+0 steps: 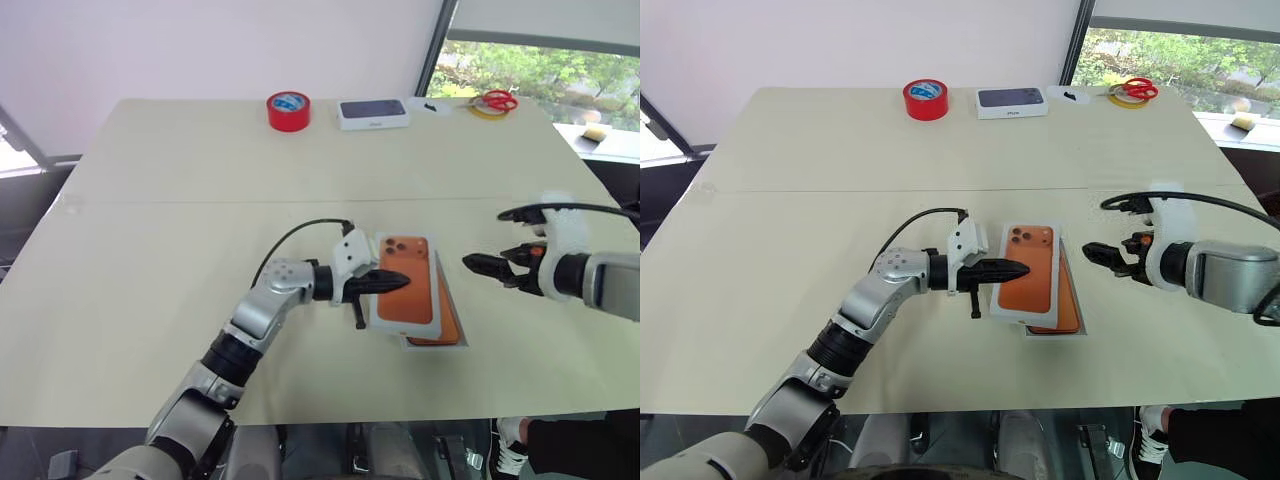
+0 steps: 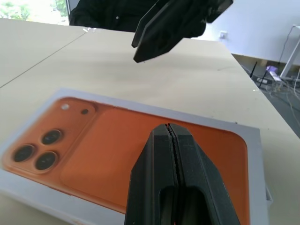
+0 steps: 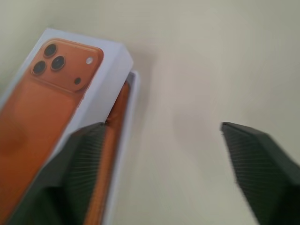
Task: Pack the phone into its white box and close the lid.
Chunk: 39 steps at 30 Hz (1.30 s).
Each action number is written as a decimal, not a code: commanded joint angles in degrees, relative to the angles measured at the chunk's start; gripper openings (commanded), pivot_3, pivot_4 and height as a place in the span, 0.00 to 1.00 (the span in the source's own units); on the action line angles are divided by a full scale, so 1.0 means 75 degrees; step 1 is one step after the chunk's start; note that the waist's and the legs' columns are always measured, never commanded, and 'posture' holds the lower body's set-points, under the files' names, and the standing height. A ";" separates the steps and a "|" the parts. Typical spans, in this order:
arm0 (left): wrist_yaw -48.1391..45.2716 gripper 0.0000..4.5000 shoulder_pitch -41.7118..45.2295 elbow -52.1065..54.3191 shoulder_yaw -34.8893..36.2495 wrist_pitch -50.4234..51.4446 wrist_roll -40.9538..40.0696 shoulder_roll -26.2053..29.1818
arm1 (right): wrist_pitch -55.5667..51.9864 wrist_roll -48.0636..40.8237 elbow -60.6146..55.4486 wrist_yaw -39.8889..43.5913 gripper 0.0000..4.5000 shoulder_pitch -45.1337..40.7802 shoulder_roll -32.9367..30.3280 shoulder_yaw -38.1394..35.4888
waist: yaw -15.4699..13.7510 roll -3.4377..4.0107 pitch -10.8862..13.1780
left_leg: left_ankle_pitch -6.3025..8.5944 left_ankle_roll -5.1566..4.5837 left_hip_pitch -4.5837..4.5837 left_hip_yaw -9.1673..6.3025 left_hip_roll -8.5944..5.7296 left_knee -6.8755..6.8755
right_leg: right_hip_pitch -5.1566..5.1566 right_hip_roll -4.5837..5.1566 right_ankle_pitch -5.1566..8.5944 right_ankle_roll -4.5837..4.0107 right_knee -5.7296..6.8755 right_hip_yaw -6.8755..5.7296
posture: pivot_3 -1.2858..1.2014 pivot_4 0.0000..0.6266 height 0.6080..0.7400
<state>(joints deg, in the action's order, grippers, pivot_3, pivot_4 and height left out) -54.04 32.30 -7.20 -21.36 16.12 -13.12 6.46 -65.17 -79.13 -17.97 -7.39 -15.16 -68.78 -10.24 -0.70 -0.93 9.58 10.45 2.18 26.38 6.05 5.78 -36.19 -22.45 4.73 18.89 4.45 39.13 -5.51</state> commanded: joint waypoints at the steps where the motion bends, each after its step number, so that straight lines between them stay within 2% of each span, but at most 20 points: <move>1: 0.0121 0.00 0.0166 0.0185 0.0330 0.0233 -0.0211 -0.0022 | 0.0418 0.1252 -0.0544 0.0467 0.48 -0.0067 0.0233 0.0234 | -0.0004 0.0000 0.0000 | 0.0000 0.0000 0.0001 0.0001 -0.0001 -0.0001 | 0.0000 0.0001 0.0000 0.0000 0.0000 0.0000 | 0.52 0.24 0.93; 5: 0.0569 0.00 0.0346 0.0129 0.0623 0.0949 -0.0026 0.0267 | 0.0697 0.2804 -0.0910 0.0995 0.01 -0.0087 0.0283 0.0888 | -0.0003 -0.0001 0.0001 | 0.0000 0.0000 0.0001 -0.0001 -0.0001 -0.0001 | -0.0001 0.0001 0.0000 0.0000 0.0000 0.0000 | 0.52 0.24 0.93; 11: 0.1154 0.00 0.0517 0.0101 0.0815 0.1685 0.0210 0.0726 | 0.0711 0.4098 -0.1192 0.1562 0.01 -0.0113 0.0690 0.1407 | -0.0003 -0.0002 0.0001 | 0.0000 0.0000 0.0001 -0.0002 -0.0001 0.0001 | 0.0001 0.0002 0.0000 0.0001 -0.0001 0.0000 | 0.52 0.24 0.93; 16: 0.1028 0.00 0.0472 0.0165 0.0344 0.1830 0.0482 0.0925 | 0.0495 0.4743 -0.1520 0.1895 0.01 -0.0298 0.1167 0.1755 | -0.0010 -0.0002 0.0001 | 0.0000 0.0001 0.0002 0.0000 -0.0002 0.0000 | 0.0000 0.0003 0.0000 0.0000 -0.0001 0.0000 | 0.52 0.24 0.93; 24: 0.0787 0.00 0.0498 -0.0080 -0.0318 0.1387 0.0778 0.0526 | 0.0156 0.5472 -0.1832 0.2312 0.01 -0.0442 0.1624 0.1828 | -0.0008 -0.0002 0.0001 | 0.0000 0.0001 0.0001 0.0000 -0.0003 -0.0001 | 0.0001 0.0003 0.0000 0.0000 -0.0001 0.0000 | 0.52 0.24 0.93; 30: 0.0525 0.00 0.0636 -0.0014 -0.0275 0.1345 0.0501 0.0075 | -0.0013 0.5829 -0.2080 0.2746 0.01 -0.0116 0.1487 0.1572 | -0.0016 -0.0002 0.0001 | 0.0000 0.0001 0.0001 0.0000 -0.0003 -0.0001 | 0.0000 0.0003 0.0000 0.0000 -0.0001 0.0000 | 0.52 0.24 0.93; 39: 0.0200 0.00 0.0613 -0.0010 -0.0500 0.1226 0.0609 -0.0125 | -0.0113 0.6383 -0.2308 0.3312 0.01 0.0339 0.1368 0.1280 | -0.0010 -0.0002 0.0001 | 0.0000 0.0001 0.0000 0.0000 -0.0003 -0.0002 | 0.0003 0.0004 0.0000 0.0000 0.0000 0.0000 | 0.52 0.24 0.93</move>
<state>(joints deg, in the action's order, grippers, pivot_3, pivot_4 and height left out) -51.96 35.92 -9.05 -24.00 26.93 -7.99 7.01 -66.43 -31.30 -31.89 15.75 -12.76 -58.10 0.68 -0.78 -0.95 9.59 10.45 2.18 26.38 6.05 5.76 -36.21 -22.43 4.75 18.89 4.45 39.13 -5.51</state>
